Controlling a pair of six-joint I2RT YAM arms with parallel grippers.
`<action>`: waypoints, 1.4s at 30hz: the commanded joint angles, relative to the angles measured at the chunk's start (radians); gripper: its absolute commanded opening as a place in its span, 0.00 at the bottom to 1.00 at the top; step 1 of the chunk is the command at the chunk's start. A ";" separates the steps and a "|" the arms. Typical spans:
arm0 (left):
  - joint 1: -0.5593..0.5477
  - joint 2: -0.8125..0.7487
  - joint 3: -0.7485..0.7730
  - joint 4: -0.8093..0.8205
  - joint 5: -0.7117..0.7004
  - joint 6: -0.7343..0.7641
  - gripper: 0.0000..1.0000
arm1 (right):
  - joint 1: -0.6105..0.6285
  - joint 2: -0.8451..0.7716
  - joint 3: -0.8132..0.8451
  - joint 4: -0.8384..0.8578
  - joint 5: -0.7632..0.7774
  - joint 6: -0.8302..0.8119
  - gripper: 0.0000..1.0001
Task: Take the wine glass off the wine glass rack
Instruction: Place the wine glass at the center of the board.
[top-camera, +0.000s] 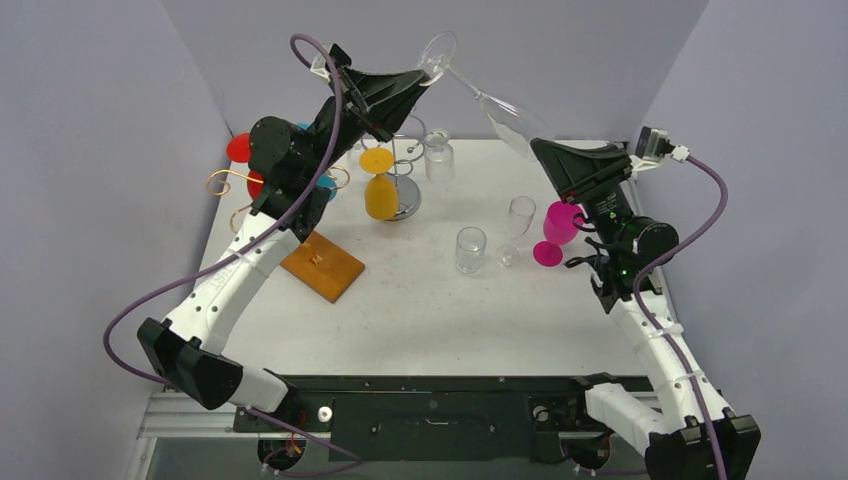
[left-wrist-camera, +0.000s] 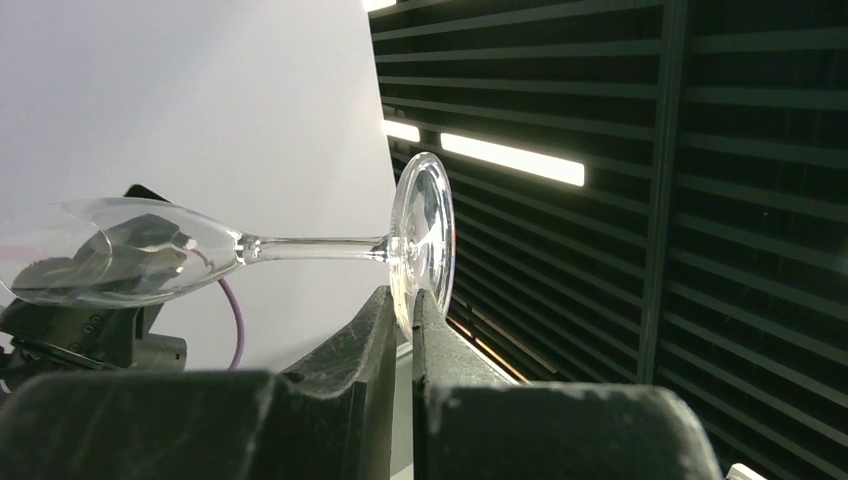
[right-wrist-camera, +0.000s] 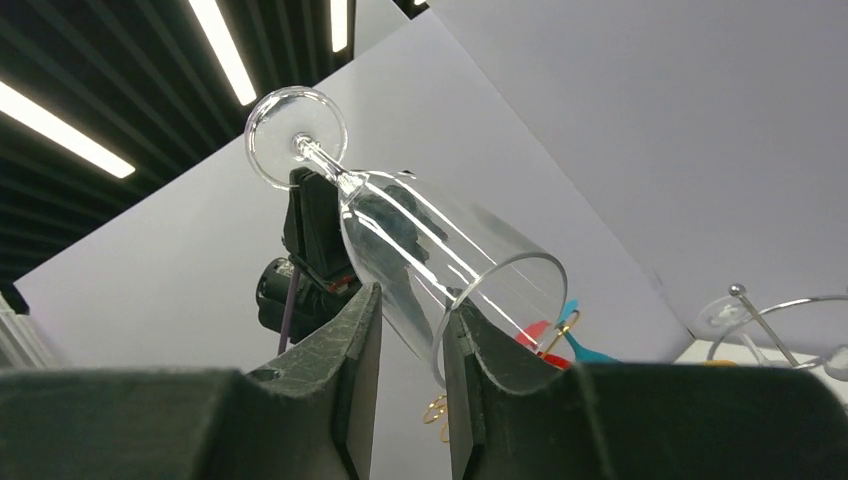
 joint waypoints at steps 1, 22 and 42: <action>-0.006 0.042 -0.045 0.000 0.039 0.072 0.02 | 0.020 -0.080 0.075 -0.161 -0.078 -0.170 0.00; 0.011 0.142 -0.054 0.027 0.028 0.100 0.41 | 0.014 -0.270 0.148 -0.630 0.126 -0.409 0.00; 0.021 0.063 -0.135 -0.238 0.024 0.450 0.83 | 0.012 -0.239 0.407 -1.169 0.325 -0.585 0.00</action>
